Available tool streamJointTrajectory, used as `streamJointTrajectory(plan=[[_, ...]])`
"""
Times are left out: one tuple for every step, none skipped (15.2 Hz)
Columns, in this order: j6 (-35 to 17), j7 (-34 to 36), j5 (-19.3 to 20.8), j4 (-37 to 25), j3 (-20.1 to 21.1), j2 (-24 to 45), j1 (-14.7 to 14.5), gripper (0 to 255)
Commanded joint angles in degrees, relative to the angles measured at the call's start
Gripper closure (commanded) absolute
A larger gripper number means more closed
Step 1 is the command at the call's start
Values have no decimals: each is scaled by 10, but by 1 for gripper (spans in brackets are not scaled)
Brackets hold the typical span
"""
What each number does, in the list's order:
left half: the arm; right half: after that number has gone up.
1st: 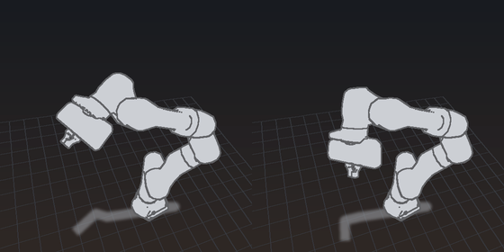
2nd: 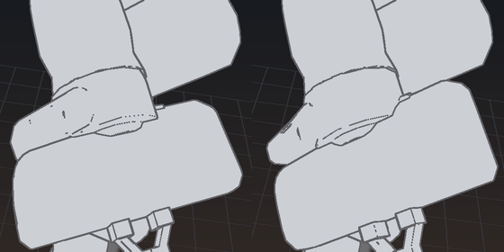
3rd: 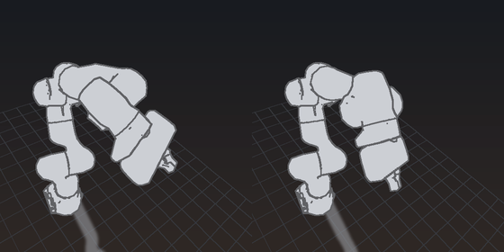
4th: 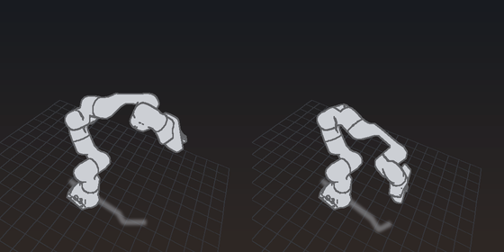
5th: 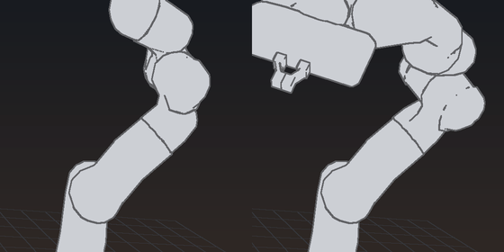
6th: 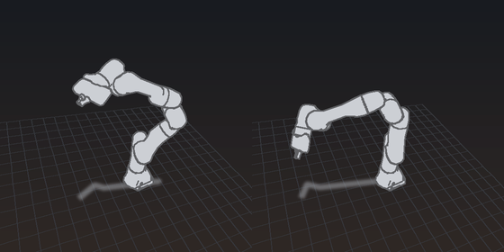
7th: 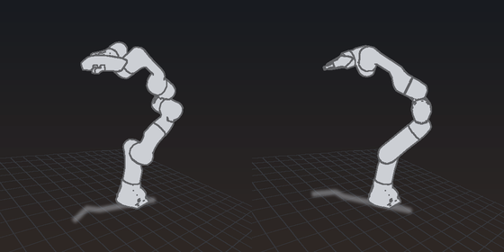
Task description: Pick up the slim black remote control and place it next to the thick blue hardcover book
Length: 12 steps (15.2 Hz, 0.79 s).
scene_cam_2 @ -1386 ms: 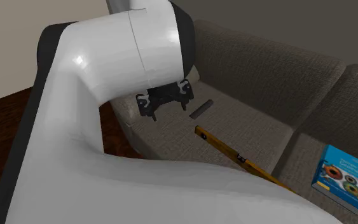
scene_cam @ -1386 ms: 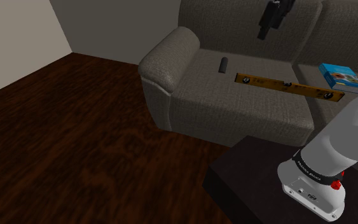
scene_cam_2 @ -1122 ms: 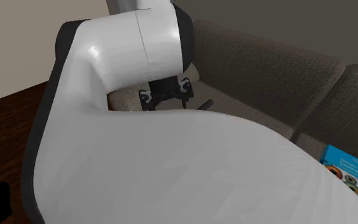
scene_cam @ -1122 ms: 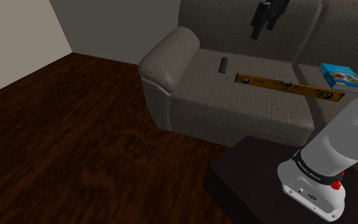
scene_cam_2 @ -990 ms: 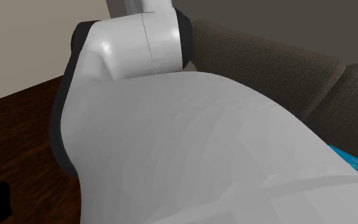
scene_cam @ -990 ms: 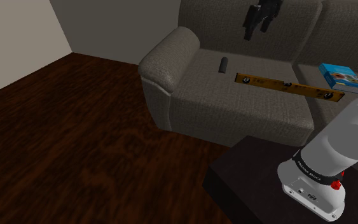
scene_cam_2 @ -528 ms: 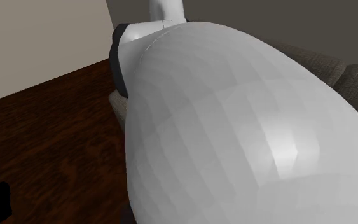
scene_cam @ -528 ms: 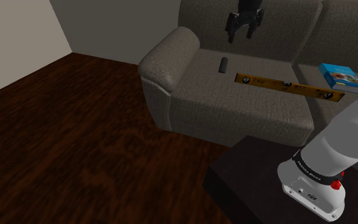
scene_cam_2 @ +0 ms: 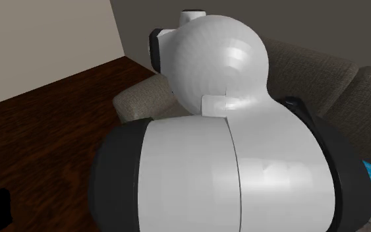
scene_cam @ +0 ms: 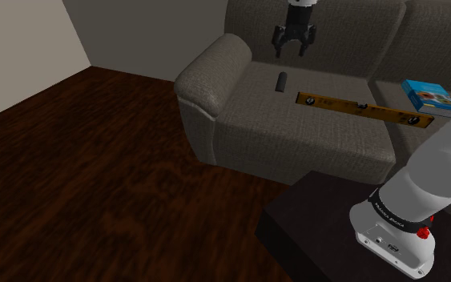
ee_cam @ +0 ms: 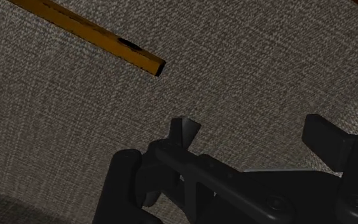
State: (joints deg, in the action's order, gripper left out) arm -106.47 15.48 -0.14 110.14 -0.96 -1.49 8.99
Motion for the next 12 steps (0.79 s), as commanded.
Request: streamJointTrajectory(plan=[[-6, 18, -11, -31, -8, 46, 8, 0], [-6, 25, -17, -48, -12, 68, 12, 0], [-6, 32, -23, -64, -16, 89, 16, 0], [-6, 39, -30, -81, -19, 110, 21, 0], [-5, 46, -37, -98, -23, 131, 25, 0], [-4, 53, -44, -115, -27, 152, 30, 0], [-3, 60, -51, -133, -31, 173, 35, 0], [-1, 67, -59, -150, -34, 194, 40, 0], [1, 74, -66, -168, -37, 215, 46, 0], [3, 81, -74, -187, -40, 235, 52, 0], [6, 87, -81, -205, -43, 256, 58, 0], [9, 94, -89, -224, -46, 277, 64, 0]])
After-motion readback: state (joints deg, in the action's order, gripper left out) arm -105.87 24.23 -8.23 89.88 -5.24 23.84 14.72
